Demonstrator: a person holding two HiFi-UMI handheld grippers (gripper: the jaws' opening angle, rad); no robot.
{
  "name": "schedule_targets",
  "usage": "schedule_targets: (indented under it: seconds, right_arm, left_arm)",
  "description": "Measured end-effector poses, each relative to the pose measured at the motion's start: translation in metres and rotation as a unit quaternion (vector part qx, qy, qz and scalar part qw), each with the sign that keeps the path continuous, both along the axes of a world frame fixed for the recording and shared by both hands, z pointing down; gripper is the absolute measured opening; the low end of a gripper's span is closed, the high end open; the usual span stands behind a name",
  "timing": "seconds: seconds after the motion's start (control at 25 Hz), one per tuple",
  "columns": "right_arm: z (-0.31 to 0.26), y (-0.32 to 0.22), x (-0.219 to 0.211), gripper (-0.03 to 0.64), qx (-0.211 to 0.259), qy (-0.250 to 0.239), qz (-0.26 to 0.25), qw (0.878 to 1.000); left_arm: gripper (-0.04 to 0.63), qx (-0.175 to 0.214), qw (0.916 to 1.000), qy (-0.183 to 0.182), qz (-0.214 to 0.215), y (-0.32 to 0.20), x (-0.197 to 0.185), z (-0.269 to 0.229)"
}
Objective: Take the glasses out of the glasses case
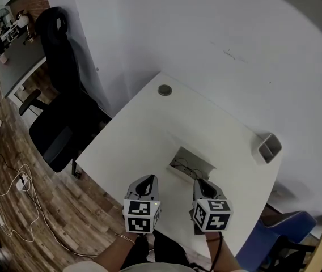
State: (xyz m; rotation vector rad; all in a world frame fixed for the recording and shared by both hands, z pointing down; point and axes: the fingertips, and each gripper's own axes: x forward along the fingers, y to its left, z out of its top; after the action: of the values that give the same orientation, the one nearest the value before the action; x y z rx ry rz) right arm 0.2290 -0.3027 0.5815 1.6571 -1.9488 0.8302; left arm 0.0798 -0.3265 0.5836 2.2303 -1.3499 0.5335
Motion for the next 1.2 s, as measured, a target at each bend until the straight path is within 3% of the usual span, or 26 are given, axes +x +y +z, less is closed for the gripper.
schedule_targets:
  seconds: [0.24, 0.36, 0.48, 0.84, 1.2]
  right_arm:
    - [0.005, -0.013, -0.003, 0.038, -0.011, 0.005, -0.039, 0.999]
    - [0.008, -0.020, -0.006, 0.124, -0.023, 0.014, -0.068, 0.997]
    - [0.011, -0.027, -0.009, 0.124, -0.033, 0.033, -0.104, 0.994]
    - [0.026, -0.036, -0.018, 0.123, -0.063, 0.127, -0.219, 0.965]
    - [0.045, -0.038, -0.024, 0.101, -0.108, 0.146, -0.279, 0.943]
  left_arm:
    - [0.008, -0.005, 0.9997, 0.001, -0.024, -0.002, -0.008, 0.006]
    - [0.008, -0.009, 0.9993, 0.001, -0.037, -0.002, -0.014, 0.008]
    - [0.008, -0.015, 0.9987, 0.001, -0.048, -0.002, -0.021, 0.012]
    - [0.008, -0.031, 0.9971, 0.003, -0.069, -0.002, -0.038, 0.023]
    - [0.008, -0.042, 0.9958, 0.003, -0.082, -0.008, -0.048, 0.029]
